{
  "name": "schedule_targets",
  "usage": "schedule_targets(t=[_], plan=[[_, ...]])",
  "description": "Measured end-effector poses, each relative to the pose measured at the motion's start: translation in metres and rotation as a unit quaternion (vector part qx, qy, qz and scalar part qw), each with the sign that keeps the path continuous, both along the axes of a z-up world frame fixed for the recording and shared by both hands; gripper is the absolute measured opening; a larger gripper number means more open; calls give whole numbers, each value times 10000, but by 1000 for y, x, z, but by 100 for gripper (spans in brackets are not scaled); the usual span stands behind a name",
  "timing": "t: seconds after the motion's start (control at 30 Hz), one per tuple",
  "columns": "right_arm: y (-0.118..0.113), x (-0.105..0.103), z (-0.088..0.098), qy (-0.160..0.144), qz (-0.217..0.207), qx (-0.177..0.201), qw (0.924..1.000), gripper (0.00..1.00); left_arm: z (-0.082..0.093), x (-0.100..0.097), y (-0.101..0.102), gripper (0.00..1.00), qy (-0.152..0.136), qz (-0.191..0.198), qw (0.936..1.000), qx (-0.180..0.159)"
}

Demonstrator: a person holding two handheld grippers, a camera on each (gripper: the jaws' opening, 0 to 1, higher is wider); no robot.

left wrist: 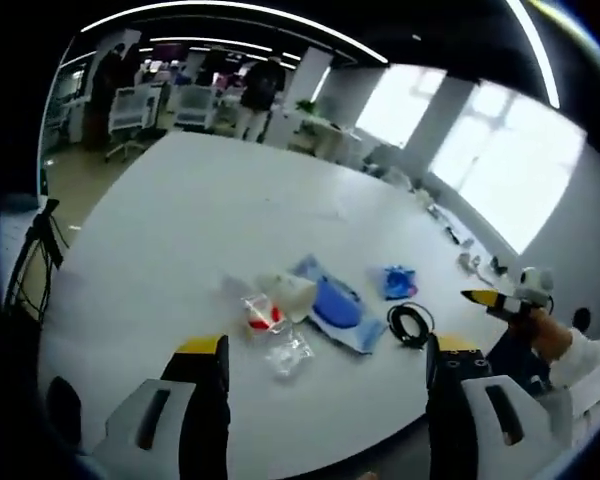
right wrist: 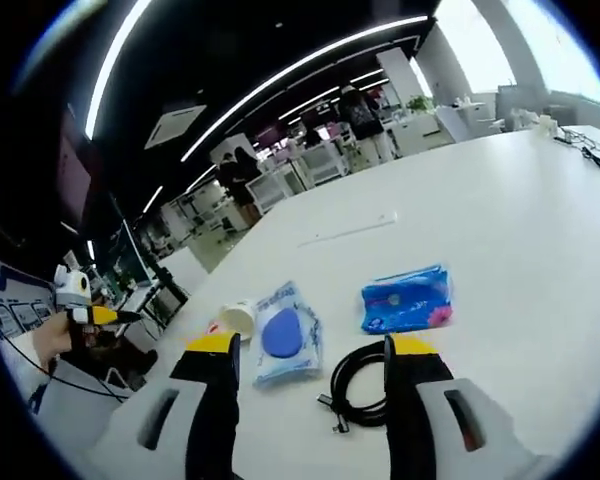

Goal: Arrange the tabletop items into an orderly group along one side of the table until the central work area is clear of visible clutter.

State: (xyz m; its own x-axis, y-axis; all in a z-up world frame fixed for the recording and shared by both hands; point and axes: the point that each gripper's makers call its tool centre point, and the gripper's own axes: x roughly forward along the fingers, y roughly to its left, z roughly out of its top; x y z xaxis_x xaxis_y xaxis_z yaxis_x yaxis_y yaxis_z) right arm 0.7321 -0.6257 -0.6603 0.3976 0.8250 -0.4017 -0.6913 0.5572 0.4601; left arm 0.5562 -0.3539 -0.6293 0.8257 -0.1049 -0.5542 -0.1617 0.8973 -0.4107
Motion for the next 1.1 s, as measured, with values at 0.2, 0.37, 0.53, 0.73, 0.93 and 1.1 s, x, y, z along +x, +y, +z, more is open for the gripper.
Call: schedule_targets(t=[0.2, 0.37, 0.53, 0.73, 0.93, 1.1], plan=[[10, -18, 0, 78, 81, -103, 9999, 55, -8, 7, 1, 77, 90, -190, 9998, -72], [25, -38, 11, 46, 204, -162, 9997, 55, -16, 9, 3, 77, 203, -412, 9989, -30], [52, -54, 17, 17, 524, -345, 9980, 55, -19, 10, 4, 76, 196, -462, 9987, -107], [87, -66, 18, -73, 897, -509, 9946, 54, -27, 12, 1, 75, 302, -595, 9977, -119], [126, -83, 10, 10, 1337, -666, 9888, 54, -32, 8, 11, 73, 373, -349, 9985, -190], [151, -95, -4, 32, 1720, -984, 9802, 54, -35, 7, 19, 73, 261, 92, 9986, -443]])
